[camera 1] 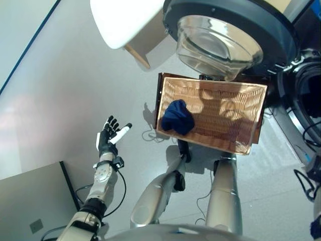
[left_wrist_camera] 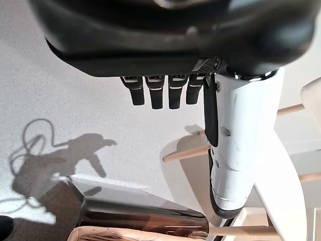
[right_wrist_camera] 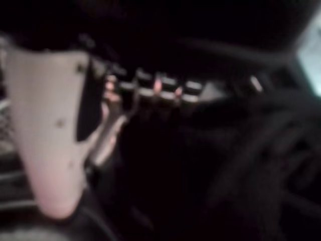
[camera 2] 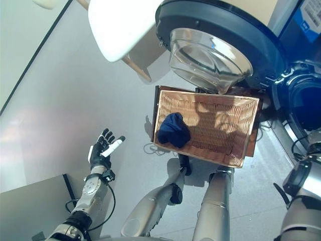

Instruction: Pick up the clothes and place them into the washing machine

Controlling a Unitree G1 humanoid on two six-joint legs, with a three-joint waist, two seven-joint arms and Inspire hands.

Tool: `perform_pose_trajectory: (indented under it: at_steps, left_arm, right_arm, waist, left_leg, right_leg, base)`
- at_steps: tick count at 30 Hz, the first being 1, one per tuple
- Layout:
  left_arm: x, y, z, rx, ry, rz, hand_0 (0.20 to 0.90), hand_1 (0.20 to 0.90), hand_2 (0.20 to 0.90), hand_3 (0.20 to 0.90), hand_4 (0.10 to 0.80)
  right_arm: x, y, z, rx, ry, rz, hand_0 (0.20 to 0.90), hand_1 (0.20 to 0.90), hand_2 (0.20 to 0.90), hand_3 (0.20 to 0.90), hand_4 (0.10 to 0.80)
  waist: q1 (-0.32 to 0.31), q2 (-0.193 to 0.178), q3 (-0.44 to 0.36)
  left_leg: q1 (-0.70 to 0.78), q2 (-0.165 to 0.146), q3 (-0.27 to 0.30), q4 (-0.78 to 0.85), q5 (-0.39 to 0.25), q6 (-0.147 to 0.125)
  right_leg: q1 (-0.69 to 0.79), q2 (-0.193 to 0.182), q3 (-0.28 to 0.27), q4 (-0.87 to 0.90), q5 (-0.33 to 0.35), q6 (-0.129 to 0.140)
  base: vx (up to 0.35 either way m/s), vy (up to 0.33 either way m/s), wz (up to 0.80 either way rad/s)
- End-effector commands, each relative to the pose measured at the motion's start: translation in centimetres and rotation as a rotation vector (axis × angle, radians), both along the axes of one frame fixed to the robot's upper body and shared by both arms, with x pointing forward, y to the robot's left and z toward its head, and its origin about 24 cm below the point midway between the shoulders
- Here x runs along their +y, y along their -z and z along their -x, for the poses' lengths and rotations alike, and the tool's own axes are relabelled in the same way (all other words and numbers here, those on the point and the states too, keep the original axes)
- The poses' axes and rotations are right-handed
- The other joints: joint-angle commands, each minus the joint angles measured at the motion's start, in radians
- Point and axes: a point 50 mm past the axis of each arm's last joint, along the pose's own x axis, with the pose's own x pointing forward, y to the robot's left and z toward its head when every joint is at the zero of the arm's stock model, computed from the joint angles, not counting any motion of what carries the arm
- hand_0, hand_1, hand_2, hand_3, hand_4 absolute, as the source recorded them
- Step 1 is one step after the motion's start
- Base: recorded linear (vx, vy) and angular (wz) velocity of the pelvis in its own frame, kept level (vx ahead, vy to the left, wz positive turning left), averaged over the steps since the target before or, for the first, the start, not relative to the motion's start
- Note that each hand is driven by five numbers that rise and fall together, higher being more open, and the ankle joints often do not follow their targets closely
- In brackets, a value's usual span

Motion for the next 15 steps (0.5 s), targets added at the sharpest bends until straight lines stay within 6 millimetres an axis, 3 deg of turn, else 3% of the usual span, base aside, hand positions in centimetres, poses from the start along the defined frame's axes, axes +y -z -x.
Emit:
perform_pose_trajectory:
  at_steps: [1,4,6,7,8,9,10,12,13,15]
  left_arm:
    - [2.8,-0.1,0.6,-0.022,-0.101,-0.039,0.9,0.9,0.9,0.9,0.8]
    - [2.8,0.1,0.7,-0.007,-0.096,-0.049,0.9,0.9,0.9,0.9,0.8]
    - [2.9,0.2,0.4,0.006,-0.09,-0.061,0.9,0.9,0.9,0.9,0.8]
    - [2.9,0.2,0.4,0.006,-0.09,-0.062,0.9,0.9,0.9,0.9,0.8]
    - [3.0,0.4,0.3,0.022,-0.087,-0.074,0.9,0.9,0.9,0.9,0.8]
    - [3.1,0.4,0.3,0.022,-0.087,-0.076,0.9,0.9,0.9,0.9,0.8]
    - [3.0,0.2,0.2,0.017,-0.087,-0.08,0.9,0.9,0.9,0.9,0.8]
    - [3.2,0.2,0.1,0.02,-0.09,-0.087,0.9,0.9,0.9,0.9,0.8]
    - [3.3,0.2,0.1,0.023,-0.088,-0.099,0.9,0.9,0.9,0.9,0.8]
    - [3.6,0.1,0.1,0.021,-0.095,-0.102,0.9,0.9,0.9,0.9,0.8]
  right_arm:
    - [-1.9,0.2,2.7,0.216,0.035,0.168,0.9,0.9,0.9,0.9,0.8]
    - [-1.4,3.8,2.7,0.301,-0.004,0.109,0.9,0.9,0.9,0.9,0.8]
    - [-0.6,7.5,3.0,0.372,-0.044,0.033,0.9,0.9,0.9,0.9,0.8]
    - [-0.6,7.5,3.0,0.371,-0.045,0.032,0.9,0.9,0.9,0.9,0.8]
    - [0.0,10.0,3.3,0.447,-0.092,-0.006,0.9,0.9,0.9,0.9,0.8]
    - [0.0,10.1,3.4,0.447,-0.093,-0.007,0.9,0.9,0.9,0.9,0.8]
    - [1.0,12.3,3.3,0.487,-0.137,-0.035,0.9,0.9,0.9,0.9,0.8]
    - [1.4,13.2,3.5,0.501,-0.148,-0.049,0.9,0.9,0.9,0.9,0.8]
    - [2.2,15.2,4.0,0.575,-0.184,-0.074,0.9,0.9,0.9,0.9,0.8]
    - [2.8,16.3,4.1,0.604,-0.209,-0.084,0.9,0.9,0.9,0.9,0.8]
  waist:
    - [0.015,-0.029,-0.138]
    - [0.008,-0.046,-0.138]
    - [0.002,-0.066,-0.141]
    - [0.002,-0.066,-0.139]
    - [0.001,-0.083,-0.149]
    - [0.001,-0.083,-0.148]
    - [-0.002,-0.102,-0.154]
    - [-0.002,-0.109,-0.154]
    - [-0.004,-0.123,-0.158]
    - [-0.004,-0.131,-0.16]
  left_leg:
    - [0.036,0.018,-0.047,-0.01,-0.046,-0.116]
    - [0.066,0.013,-0.055,-0.01,-0.051,-0.114]
    - [0.101,0.013,-0.065,-0.01,-0.058,-0.112]
    - [0.099,0.015,-0.064,-0.011,-0.051,-0.111]
    - [0.122,0.017,-0.07,-0.011,-0.061,-0.111]
    - [0.121,0.018,-0.069,-0.012,-0.055,-0.111]
    - [0.147,0.019,-0.076,-0.011,-0.065,-0.111]
    - [0.154,0.021,-0.077,-0.012,-0.06,-0.109]
    - [0.178,0.019,-0.086,-0.012,-0.071,-0.108]
    - [0.184,0.022,-0.09,-0.013,-0.066,-0.107]
  right_leg:
    - [0.083,0.035,-0.067,-0.09,0.077,-0.098]
    - [0.13,0.032,-0.075,-0.102,0.081,-0.095]
    - [0.177,0.028,-0.089,-0.119,0.083,-0.091]
    - [0.177,0.03,-0.089,-0.124,0.093,-0.092]
    - [0.214,0.026,-0.095,-0.134,0.084,-0.089]
    - [0.214,0.027,-0.096,-0.139,0.093,-0.09]
    - [0.249,0.023,-0.104,-0.148,0.084,-0.086]
    - [0.261,0.024,-0.108,-0.157,0.095,-0.087]
    - [0.295,0.019,-0.114,-0.159,0.081,-0.084]
    - [0.306,0.02,-0.116,-0.167,0.092,-0.084]
  base:
    - [0.009,-0.011,0.06]
    - [0.016,-0.021,0.09]
    - [0.016,-0.018,0.08]
    - [0.033,-0.013,0.05]
    - [0.0,0.0,0.0]
    - [0.077,-0.035,0.12]
    - [0.014,-0.036,0.08]
    - [0.029,-0.022,0.11]
    - [0.018,0.0,0.12]
    - [0.009,-0.006,0.1]
